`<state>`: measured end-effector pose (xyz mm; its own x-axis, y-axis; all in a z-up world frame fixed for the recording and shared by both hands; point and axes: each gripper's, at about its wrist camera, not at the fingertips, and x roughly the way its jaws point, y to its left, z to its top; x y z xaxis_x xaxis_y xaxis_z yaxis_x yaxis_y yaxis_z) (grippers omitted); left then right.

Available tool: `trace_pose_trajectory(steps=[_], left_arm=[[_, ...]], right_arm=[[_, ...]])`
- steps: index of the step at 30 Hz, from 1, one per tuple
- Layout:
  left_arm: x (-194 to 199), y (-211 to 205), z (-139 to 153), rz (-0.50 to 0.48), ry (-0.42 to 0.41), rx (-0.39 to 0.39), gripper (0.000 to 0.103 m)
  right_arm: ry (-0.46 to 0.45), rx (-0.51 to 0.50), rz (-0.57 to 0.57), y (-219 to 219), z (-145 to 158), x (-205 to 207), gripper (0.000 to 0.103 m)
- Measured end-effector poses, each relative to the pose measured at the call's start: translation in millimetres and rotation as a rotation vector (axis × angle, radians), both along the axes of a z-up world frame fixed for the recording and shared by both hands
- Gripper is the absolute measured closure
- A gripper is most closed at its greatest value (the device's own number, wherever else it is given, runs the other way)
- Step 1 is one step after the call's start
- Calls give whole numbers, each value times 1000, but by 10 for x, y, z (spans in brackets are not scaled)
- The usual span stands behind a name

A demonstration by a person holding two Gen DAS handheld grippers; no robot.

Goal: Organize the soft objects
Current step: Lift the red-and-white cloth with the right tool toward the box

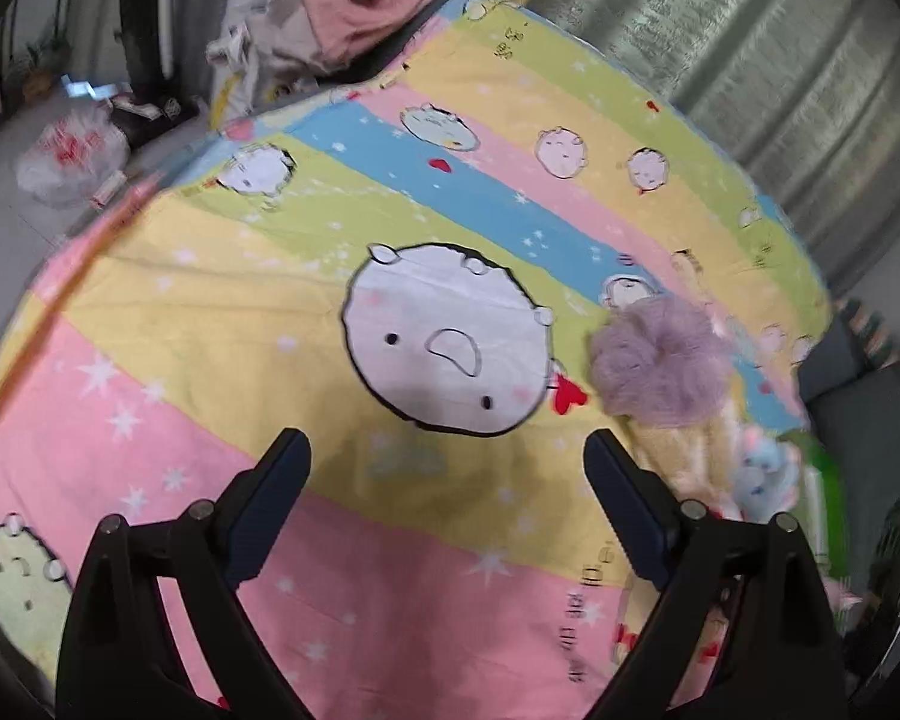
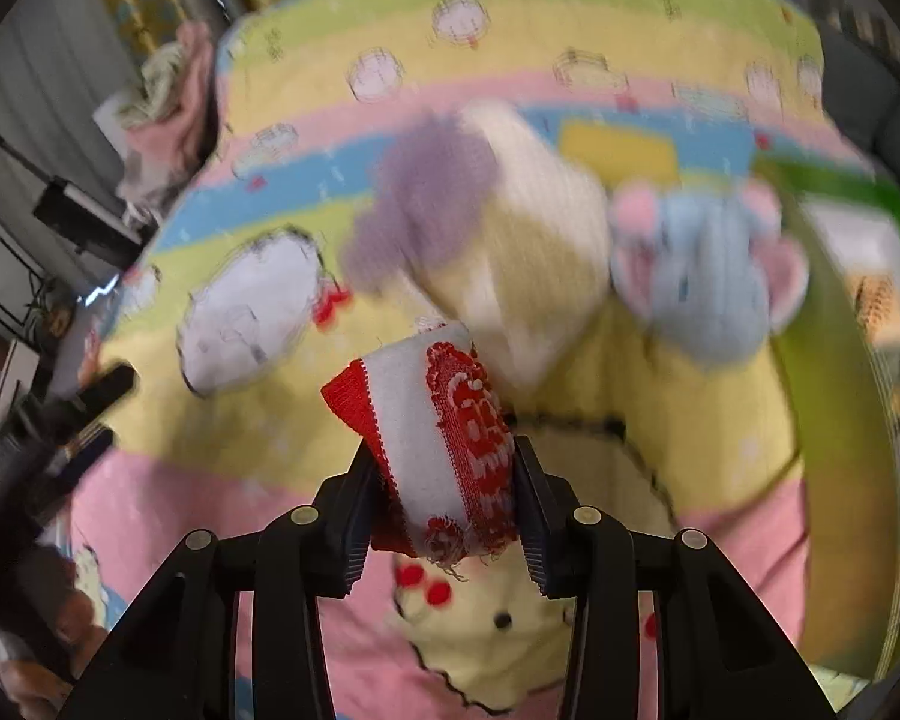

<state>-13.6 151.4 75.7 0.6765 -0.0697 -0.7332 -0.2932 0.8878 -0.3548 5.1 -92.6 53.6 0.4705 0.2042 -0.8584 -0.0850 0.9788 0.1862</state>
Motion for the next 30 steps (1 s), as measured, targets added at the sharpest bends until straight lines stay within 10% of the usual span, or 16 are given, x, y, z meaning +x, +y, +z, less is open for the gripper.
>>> trace_pose_trajectory(steps=[5, 12, 15, 19, 30], left_arm=[[23, -200, -86, -78, 35, 23, 11], [-2, -447, -108, -224, 29, -91, 16], [-22, -627, -124, -319, 33, -143, 25], [-2, -893, -176, -431, 47, -196, 34], [119, -1460, -470, -589, 104, -222, 73]], right_arm=[[89, 18, -45, -160, -233, 60, 33], [-25, 114, -46, -412, 33, -124, 32], [-46, 208, -32, -573, 83, -149, 35], [-6, 266, -16, -582, 11, -83, 64], [94, 360, -12, -586, -270, 104, 65]])
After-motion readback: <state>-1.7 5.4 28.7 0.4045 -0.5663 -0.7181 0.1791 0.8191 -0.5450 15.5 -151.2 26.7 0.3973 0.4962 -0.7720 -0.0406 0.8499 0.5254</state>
